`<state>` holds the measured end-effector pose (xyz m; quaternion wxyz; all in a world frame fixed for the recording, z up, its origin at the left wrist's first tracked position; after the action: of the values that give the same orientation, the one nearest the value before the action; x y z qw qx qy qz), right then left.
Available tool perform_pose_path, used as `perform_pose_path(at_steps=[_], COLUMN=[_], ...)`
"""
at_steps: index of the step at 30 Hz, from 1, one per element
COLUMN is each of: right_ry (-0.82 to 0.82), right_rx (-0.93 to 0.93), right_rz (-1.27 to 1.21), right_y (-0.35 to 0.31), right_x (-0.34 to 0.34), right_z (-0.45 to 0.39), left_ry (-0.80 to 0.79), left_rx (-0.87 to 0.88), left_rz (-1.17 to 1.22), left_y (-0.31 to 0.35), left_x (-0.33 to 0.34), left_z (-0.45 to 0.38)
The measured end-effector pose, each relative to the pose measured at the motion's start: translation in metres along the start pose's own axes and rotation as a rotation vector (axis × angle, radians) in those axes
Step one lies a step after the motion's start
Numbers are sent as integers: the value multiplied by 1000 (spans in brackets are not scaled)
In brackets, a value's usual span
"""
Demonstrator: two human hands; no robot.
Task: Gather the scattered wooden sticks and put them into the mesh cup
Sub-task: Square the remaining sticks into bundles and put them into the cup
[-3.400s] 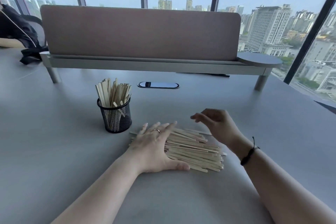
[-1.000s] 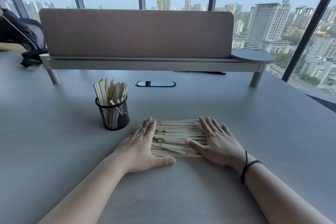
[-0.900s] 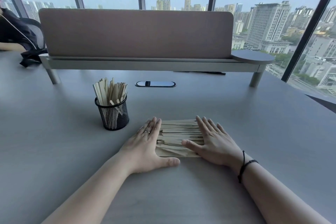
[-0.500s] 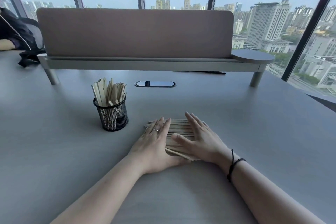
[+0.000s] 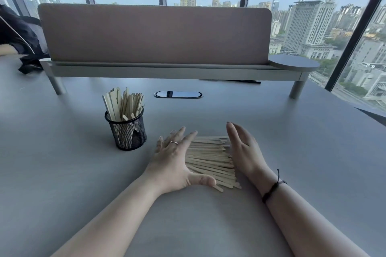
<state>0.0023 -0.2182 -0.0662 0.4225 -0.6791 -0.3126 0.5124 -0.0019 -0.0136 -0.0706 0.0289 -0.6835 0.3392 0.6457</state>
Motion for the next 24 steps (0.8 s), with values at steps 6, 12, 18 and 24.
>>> perform_pose_path(at_steps=[6, 12, 18, 24], right_ry=[-198, -303, -347, -298], right_rx=[-38, -116, -112, -154], right_rz=[475, 603, 507, 477], right_y=[-1, -8, -16, -7], right_x=[19, 25, 21, 26], right_z=[-14, -11, 2, 3], left_ry=[-126, -115, 7, 18], left_rx=[156, 49, 72, 102], left_rz=[-116, -158, -208, -208], left_y=[9, 9, 13, 13], left_x=[6, 8, 10, 12], left_z=[-6, -14, -20, -19])
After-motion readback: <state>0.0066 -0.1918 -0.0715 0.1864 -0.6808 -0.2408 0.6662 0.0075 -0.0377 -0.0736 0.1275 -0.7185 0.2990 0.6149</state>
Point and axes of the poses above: each hand's wrist, its own z-axis away from the middle knuckle, its own x-axis out of the palm, y = z × x, the point moved 3 cm from there along -z, towards the middle knuckle, and after that the axes turned 7 degrees about x, right-handed, at the moved point
